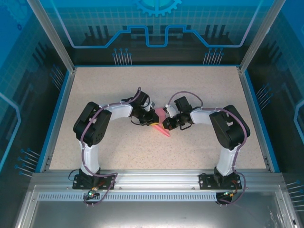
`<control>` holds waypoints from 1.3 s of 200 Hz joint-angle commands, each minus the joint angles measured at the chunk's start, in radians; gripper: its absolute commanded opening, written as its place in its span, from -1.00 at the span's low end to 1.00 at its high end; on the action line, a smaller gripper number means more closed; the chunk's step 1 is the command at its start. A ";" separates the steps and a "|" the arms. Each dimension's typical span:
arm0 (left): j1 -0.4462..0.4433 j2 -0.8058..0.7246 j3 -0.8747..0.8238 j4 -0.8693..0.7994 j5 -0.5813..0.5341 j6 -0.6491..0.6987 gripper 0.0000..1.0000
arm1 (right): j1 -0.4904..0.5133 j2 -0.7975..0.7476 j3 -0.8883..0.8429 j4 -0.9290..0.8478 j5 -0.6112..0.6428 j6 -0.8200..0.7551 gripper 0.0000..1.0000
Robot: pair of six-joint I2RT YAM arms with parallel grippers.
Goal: Fold a paper plane with a square sheet of paper (fold left side to right side)
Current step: Third fold the triangle at the center of the table.
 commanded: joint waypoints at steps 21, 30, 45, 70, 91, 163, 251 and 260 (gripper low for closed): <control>-0.010 0.021 -0.051 0.005 -0.014 -0.005 -0.71 | -0.002 0.052 -0.011 -0.087 0.040 -0.013 -1.00; -0.009 0.022 -0.058 0.007 -0.020 -0.005 -0.72 | -0.003 0.052 -0.011 -0.087 0.039 -0.013 -1.00; -0.009 0.025 -0.066 0.007 -0.027 -0.006 -0.72 | -0.002 0.052 -0.011 -0.084 0.035 -0.012 -0.99; -0.009 0.025 -0.077 -0.008 -0.047 0.001 -0.72 | -0.002 0.046 -0.006 -0.078 0.023 -0.005 -0.97; -0.009 0.028 -0.094 -0.020 -0.070 0.008 -0.72 | -0.005 0.028 0.005 -0.068 0.011 0.012 -0.93; -0.009 0.050 -0.121 -0.010 -0.093 0.005 -0.73 | -0.046 -0.171 0.003 -0.106 0.069 0.048 -0.26; -0.009 0.042 -0.117 -0.011 -0.097 0.007 -0.73 | -0.014 -0.119 0.022 -0.261 -0.259 0.092 -0.52; -0.010 0.043 -0.117 -0.011 -0.096 0.008 -0.73 | -0.010 -0.103 0.029 -0.261 -0.259 0.093 -0.52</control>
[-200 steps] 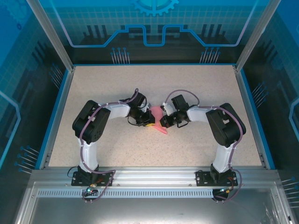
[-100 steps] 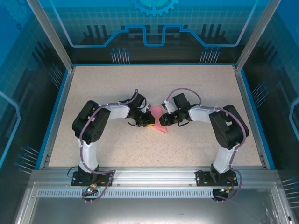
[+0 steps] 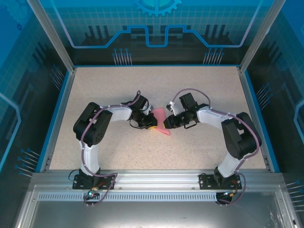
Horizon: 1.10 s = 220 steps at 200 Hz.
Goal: Fold a paper plane with a square sheet of paper (fold left side to right side)
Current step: Third fold the triangle at the center of the table.
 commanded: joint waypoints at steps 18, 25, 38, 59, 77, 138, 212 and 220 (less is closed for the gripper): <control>-0.008 0.041 -0.041 -0.071 -0.078 0.009 -0.73 | 0.026 0.078 0.032 -0.052 -0.087 0.025 -0.52; -0.007 0.041 -0.040 -0.071 -0.079 0.010 -0.73 | 0.030 0.088 0.036 -0.056 -0.084 0.023 -0.52; -0.008 0.041 -0.040 -0.073 -0.079 0.009 -0.73 | 0.035 0.106 0.043 -0.068 -0.078 0.017 -0.52; -0.008 0.041 -0.040 -0.074 -0.080 0.010 -0.73 | 0.035 0.123 0.043 -0.077 -0.066 0.014 -0.52; -0.007 0.043 -0.036 -0.077 -0.080 0.011 -0.73 | 0.037 0.131 0.043 -0.088 -0.053 0.009 -0.52; -0.007 0.044 -0.034 -0.087 -0.087 0.015 -0.73 | 0.044 0.158 0.038 -0.096 -0.033 0.005 -0.52; -0.007 0.044 -0.032 -0.093 -0.094 0.018 -0.73 | 0.054 0.176 0.025 -0.111 -0.004 -0.001 -0.52; -0.007 0.043 -0.033 -0.093 -0.093 0.020 -0.73 | 0.054 0.178 0.023 -0.111 -0.005 0.001 -0.52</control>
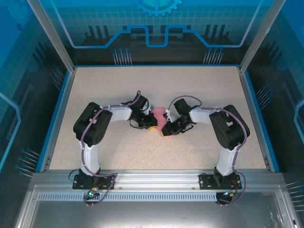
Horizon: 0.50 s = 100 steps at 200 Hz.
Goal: Fold a paper plane with a square sheet of paper (fold left side to right side)
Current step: Third fold the triangle at the center of the table.
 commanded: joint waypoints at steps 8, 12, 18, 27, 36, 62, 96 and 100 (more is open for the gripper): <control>-0.008 0.044 -0.031 -0.094 -0.094 0.018 -0.73 | 0.015 0.024 -0.007 -0.050 0.007 -0.009 -0.52; -0.006 0.044 -0.032 -0.094 -0.096 0.018 -0.73 | 0.016 0.024 -0.010 -0.050 0.006 -0.009 -0.52; -0.007 0.043 -0.031 -0.095 -0.096 0.019 -0.73 | 0.017 0.022 -0.014 -0.051 0.003 -0.009 -0.52; -0.007 0.044 -0.032 -0.096 -0.097 0.019 -0.73 | 0.016 0.018 -0.021 -0.049 -0.007 -0.009 -0.52; -0.007 0.044 -0.032 -0.096 -0.098 0.018 -0.73 | 0.018 0.013 -0.029 -0.045 -0.016 -0.006 -0.52; -0.007 0.044 -0.030 -0.096 -0.101 0.019 -0.73 | 0.020 0.009 -0.042 -0.053 -0.017 -0.005 -0.53; -0.007 0.044 -0.030 -0.099 -0.106 0.019 -0.73 | 0.021 -0.016 -0.068 -0.076 -0.018 -0.010 -0.55; -0.006 0.044 -0.030 -0.100 -0.105 0.018 -0.73 | 0.020 -0.021 -0.073 -0.080 -0.018 -0.011 -0.56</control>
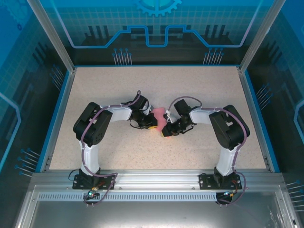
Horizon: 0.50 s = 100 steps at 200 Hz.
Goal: Fold a paper plane with a square sheet of paper (fold left side to right side)
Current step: Third fold the triangle at the center of the table.
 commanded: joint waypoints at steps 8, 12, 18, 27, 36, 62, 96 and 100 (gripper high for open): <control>-0.006 0.044 -0.030 -0.098 -0.106 0.018 -0.73 | 0.020 -0.031 -0.057 -0.105 -0.012 -0.014 -0.57; -0.007 0.044 -0.030 -0.099 -0.105 0.018 -0.73 | 0.020 -0.035 -0.061 -0.108 -0.015 -0.016 -0.59; -0.007 0.044 -0.030 -0.099 -0.105 0.018 -0.73 | 0.020 -0.043 -0.064 -0.114 -0.018 -0.017 -0.61; -0.007 0.044 -0.030 -0.099 -0.106 0.019 -0.73 | 0.020 -0.052 -0.067 -0.120 -0.029 -0.023 -0.64; -0.006 0.044 -0.030 -0.099 -0.105 0.018 -0.74 | 0.021 -0.072 -0.067 -0.124 -0.038 -0.026 -0.66; -0.006 0.041 -0.028 -0.096 -0.106 0.017 -0.74 | 0.013 -0.157 -0.047 -0.131 -0.053 -0.019 -0.67; -0.007 0.038 -0.027 -0.094 -0.104 0.017 -0.73 | -0.005 -0.216 0.002 -0.122 -0.007 0.000 -0.68; -0.007 0.038 -0.027 -0.094 -0.103 0.017 -0.73 | -0.004 -0.207 0.008 -0.117 0.002 0.004 -0.68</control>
